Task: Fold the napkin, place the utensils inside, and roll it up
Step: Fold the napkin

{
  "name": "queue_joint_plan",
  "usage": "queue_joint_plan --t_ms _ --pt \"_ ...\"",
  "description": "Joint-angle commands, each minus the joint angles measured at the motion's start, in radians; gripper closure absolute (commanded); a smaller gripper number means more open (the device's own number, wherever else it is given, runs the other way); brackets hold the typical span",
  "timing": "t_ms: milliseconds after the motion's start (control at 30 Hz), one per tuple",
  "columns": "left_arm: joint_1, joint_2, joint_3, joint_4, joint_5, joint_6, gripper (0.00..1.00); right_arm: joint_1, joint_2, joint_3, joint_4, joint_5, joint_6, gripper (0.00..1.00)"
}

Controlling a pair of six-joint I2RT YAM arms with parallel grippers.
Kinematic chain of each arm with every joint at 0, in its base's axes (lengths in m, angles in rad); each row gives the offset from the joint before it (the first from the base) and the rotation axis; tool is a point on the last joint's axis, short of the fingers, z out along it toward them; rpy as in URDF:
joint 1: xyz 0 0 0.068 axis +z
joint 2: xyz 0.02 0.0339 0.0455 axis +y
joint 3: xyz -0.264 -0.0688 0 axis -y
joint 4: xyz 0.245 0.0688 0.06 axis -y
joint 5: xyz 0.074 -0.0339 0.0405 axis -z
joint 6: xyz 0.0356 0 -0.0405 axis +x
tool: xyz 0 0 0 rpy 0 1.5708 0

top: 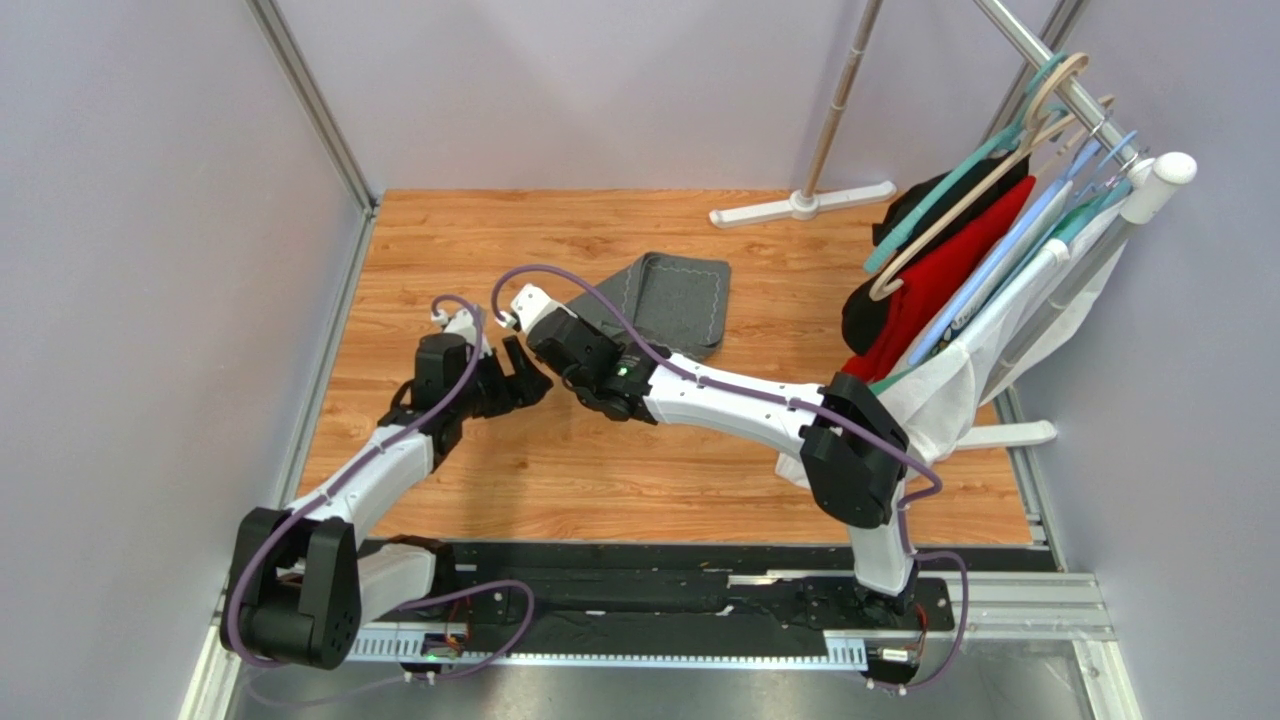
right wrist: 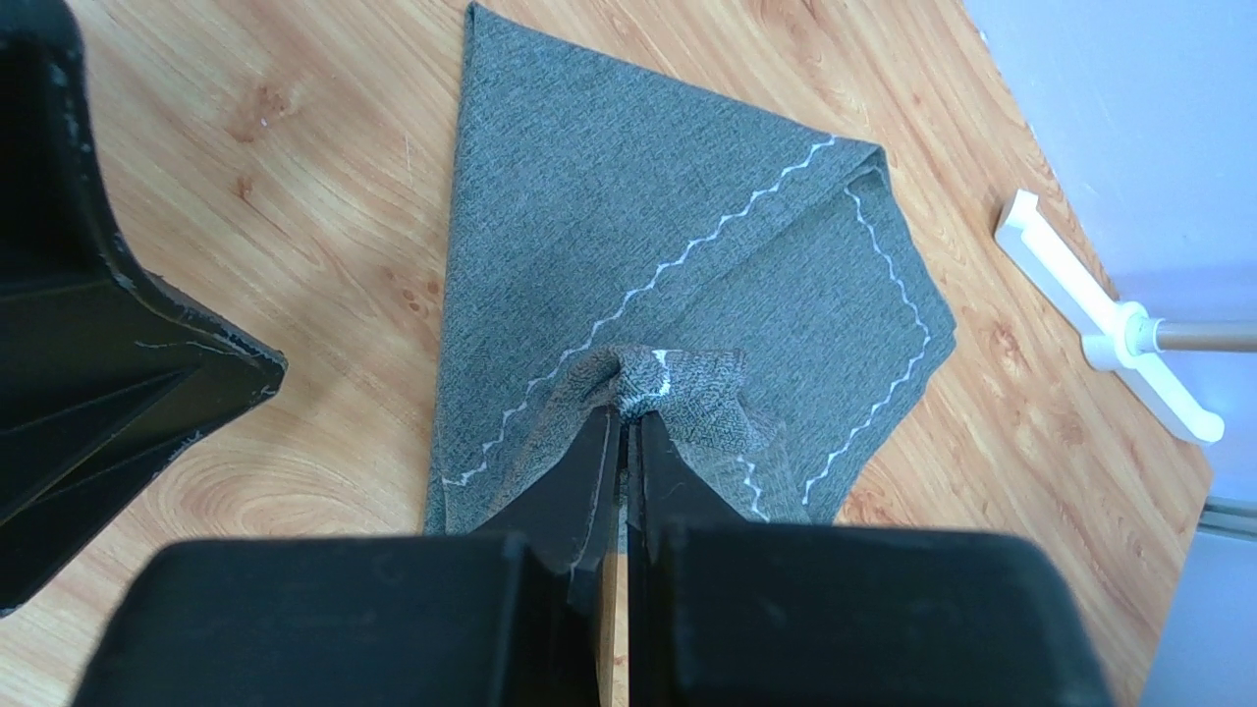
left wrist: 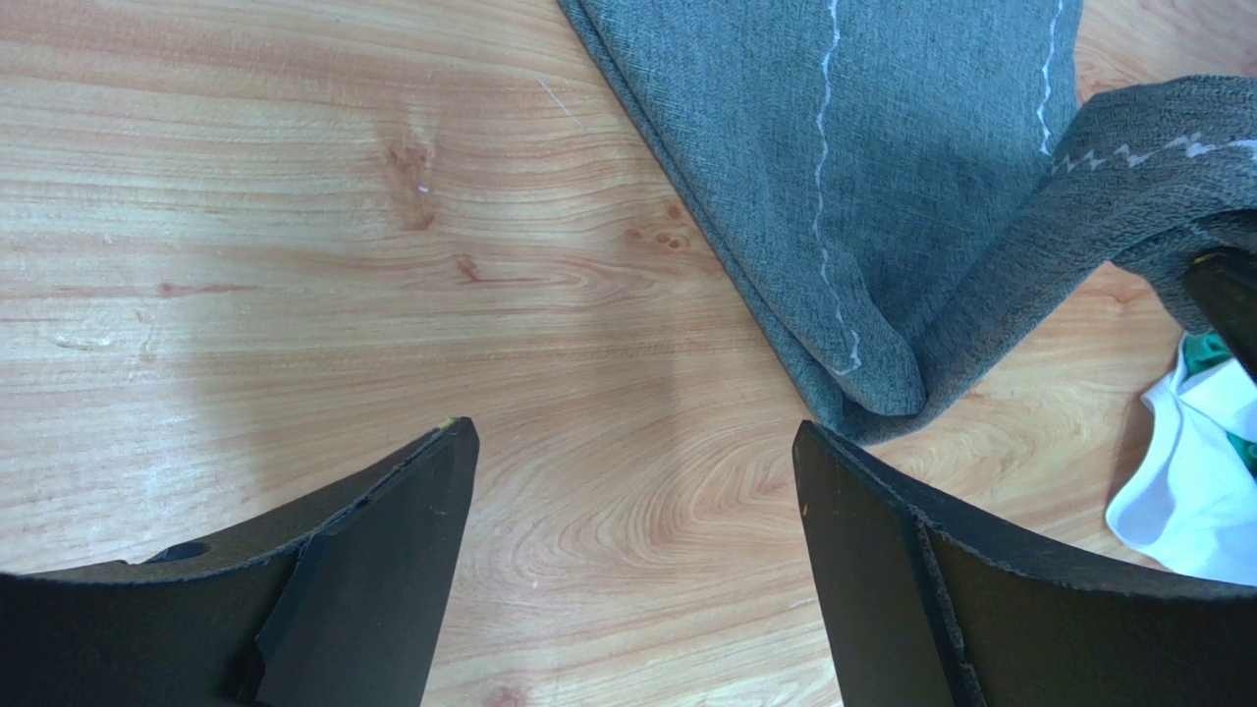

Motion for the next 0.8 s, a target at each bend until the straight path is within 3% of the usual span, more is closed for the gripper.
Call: queue_joint_plan --t_ms 0,233,333,567,767 --pt "0.009 0.011 -0.009 0.045 0.017 0.005 0.12 -0.004 0.001 0.064 0.064 0.004 -0.039 1.0" --pt "-0.001 0.078 0.013 0.093 0.054 -0.035 0.16 -0.004 -0.051 0.012 0.066 0.032 -0.034 1.0" --pt "-0.054 0.143 0.046 0.111 0.023 -0.058 0.17 -0.004 -0.074 -0.033 0.069 0.035 -0.011 1.0" --pt "-0.102 0.356 0.064 0.337 0.111 -0.225 0.17 -0.006 -0.117 -0.082 0.075 0.043 0.012 1.0" --pt "-0.149 0.463 0.066 0.403 0.111 -0.289 0.17 -0.013 -0.14 -0.101 0.083 0.033 0.019 1.0"
